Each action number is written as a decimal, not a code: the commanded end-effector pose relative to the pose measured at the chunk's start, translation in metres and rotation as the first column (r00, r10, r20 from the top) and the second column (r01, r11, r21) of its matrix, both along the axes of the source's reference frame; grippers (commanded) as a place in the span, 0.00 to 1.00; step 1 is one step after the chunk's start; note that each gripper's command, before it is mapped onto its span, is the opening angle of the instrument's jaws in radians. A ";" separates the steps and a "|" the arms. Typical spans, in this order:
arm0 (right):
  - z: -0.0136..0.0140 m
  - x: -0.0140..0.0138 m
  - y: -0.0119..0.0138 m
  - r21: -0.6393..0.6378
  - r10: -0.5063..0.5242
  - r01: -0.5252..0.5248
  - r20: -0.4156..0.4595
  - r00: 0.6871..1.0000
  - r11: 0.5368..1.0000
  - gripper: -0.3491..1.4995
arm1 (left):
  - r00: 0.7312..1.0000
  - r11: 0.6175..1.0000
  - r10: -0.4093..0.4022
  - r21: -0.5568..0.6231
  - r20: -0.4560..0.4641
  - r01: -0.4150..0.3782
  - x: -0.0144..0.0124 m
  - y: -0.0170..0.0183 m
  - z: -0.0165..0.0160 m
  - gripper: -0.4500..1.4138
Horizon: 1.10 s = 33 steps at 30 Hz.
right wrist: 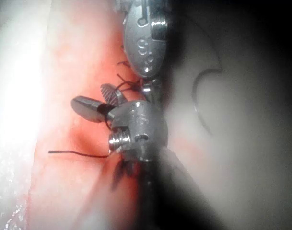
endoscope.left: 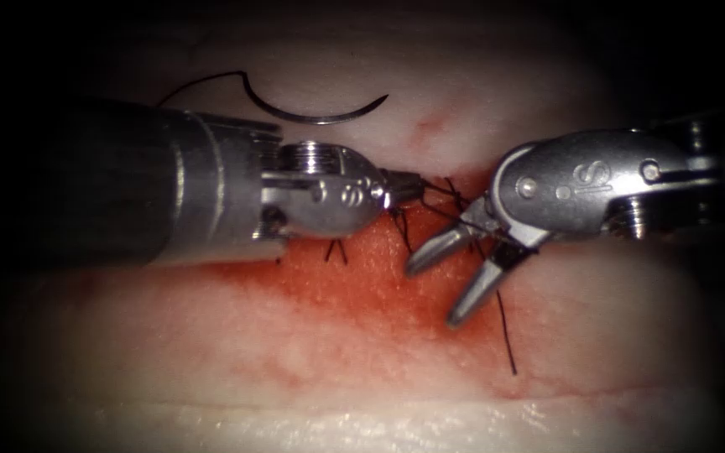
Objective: Wound Closure
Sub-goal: Pick up tail of suture with right jaws
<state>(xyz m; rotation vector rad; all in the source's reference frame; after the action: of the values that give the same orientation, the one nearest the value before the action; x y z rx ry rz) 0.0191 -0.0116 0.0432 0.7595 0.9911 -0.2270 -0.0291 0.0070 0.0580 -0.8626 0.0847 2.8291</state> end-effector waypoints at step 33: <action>0.0055 -0.0017 -0.0040 -0.203 -0.284 0.310 0.148 0.947 0.929 0.38 | 1.000 1.000 0.001 0.008 0.009 -0.001 0.0011 -0.0021 0.0002 0.00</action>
<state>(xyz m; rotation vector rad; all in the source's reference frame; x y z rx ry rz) 0.0166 -0.0154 0.0483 0.7060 0.7185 -0.5427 -0.0273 0.0047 0.0577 -0.8744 0.0697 2.8257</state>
